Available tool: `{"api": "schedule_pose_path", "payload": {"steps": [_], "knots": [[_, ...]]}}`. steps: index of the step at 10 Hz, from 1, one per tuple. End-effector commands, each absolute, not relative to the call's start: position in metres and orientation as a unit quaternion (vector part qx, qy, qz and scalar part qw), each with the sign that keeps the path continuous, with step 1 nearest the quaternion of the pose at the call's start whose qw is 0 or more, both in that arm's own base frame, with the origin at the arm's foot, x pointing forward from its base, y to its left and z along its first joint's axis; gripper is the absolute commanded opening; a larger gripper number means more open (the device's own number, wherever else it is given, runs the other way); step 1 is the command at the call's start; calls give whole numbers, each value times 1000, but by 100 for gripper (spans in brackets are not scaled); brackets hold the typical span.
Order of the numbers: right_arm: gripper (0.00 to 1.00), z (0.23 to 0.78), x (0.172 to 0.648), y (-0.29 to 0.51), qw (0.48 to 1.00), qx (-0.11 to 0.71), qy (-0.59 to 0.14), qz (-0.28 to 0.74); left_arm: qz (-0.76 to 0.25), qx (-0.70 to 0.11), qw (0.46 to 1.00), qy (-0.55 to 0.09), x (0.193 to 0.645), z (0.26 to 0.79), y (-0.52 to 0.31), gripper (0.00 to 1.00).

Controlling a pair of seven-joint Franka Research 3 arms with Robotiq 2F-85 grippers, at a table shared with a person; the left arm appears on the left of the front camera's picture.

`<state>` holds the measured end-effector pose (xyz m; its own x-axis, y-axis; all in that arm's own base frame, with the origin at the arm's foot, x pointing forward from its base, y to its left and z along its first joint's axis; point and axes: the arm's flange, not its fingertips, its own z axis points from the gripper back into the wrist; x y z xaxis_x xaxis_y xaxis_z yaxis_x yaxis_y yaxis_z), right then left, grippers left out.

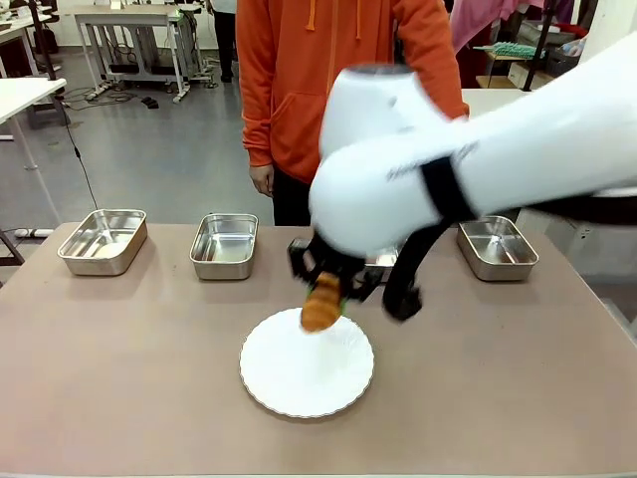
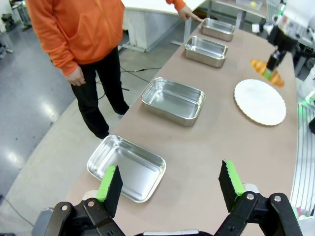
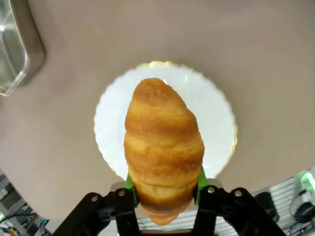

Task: Place the bread in the container.
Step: Place the Butter Roll into the Airtight Container indicated by the human.

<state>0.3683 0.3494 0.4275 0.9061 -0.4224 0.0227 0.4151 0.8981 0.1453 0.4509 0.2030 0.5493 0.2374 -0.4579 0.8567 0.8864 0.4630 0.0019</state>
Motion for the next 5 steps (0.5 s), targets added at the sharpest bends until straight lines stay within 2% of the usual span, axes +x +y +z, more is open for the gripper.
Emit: {"api": "schedule_pose_path", "payload": {"steps": [1, 4, 5], "knots": [[51, 473, 401, 297, 979, 76, -32, -187, -453, -254, 742, -425, 450, 552, 201, 100], [51, 492, 466, 205, 998, 32, -27, -41, -453, -254, 742, -425, 450, 552, 201, 100], [51, 484, 493, 170, 998, -15, -62, -18, -453, -254, 742, -425, 450, 552, 201, 100]]}}
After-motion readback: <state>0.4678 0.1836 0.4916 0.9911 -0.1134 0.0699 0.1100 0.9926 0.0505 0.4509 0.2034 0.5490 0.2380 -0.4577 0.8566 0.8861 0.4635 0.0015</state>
